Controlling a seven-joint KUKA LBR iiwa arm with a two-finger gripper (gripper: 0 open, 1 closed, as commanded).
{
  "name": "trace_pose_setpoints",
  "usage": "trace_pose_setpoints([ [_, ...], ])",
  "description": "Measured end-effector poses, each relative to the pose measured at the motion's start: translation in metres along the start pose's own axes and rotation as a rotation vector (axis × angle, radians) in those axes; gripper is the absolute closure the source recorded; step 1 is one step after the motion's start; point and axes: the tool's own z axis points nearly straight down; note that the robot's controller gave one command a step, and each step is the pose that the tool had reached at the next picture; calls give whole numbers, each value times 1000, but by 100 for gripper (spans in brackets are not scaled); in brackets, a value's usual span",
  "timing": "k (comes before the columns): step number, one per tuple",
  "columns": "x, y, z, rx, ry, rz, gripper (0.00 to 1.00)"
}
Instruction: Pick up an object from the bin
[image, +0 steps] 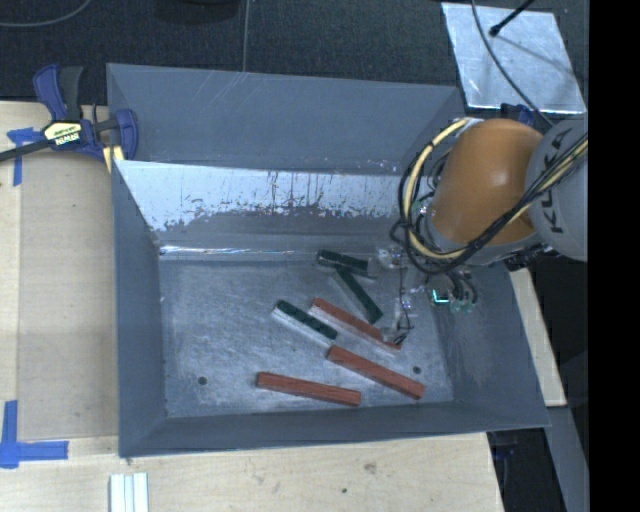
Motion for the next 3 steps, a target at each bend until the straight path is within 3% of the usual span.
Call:
trace_pose_setpoints([
  [1, 62, -16, 71, 0, -6, -161, 0],
  [2, 59, -16, 67, 3, -12, -162, 100],
  [3, 63, 20, -72, 2, -15, -177, 100],
])
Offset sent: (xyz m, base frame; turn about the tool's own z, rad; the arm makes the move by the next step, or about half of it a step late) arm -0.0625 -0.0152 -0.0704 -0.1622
